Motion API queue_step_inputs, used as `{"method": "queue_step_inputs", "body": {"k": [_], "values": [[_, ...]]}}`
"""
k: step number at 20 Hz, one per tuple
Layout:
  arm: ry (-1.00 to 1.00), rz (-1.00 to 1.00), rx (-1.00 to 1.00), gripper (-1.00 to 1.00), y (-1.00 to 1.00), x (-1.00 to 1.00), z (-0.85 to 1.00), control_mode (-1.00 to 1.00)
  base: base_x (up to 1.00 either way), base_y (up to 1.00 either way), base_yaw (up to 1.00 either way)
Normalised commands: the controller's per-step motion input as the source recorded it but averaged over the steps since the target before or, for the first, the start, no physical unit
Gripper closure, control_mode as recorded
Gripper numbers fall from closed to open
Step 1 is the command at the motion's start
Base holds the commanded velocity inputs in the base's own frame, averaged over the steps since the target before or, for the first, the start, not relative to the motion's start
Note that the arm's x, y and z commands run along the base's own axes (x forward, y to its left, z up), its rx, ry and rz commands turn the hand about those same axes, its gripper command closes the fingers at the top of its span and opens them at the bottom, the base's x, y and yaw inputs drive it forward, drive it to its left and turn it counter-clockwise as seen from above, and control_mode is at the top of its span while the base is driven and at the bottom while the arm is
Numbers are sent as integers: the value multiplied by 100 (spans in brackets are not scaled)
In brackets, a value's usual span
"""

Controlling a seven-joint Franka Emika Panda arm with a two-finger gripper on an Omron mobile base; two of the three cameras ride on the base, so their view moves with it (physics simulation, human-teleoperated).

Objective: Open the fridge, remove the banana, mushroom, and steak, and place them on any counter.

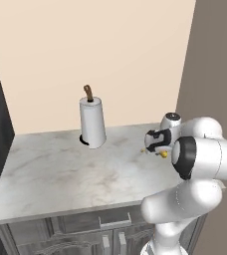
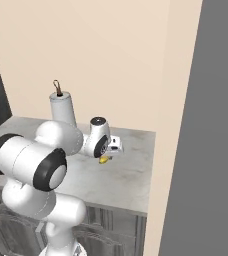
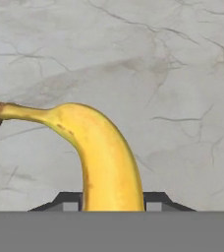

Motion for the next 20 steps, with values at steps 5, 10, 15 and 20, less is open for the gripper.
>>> {"method": "queue_step_inputs", "body": {"k": [5,10,15,20], "values": [[0,0,0,-100,0,0,-33,-100,0,0,0],[-2,3,0,-100,0,-5,-1,-100,0,0,0],[-9,10,1,-100,4,-15,37,-100,0,0,0],[-7,11,4,-100,19,0,100,-100,0,0,0]]}}
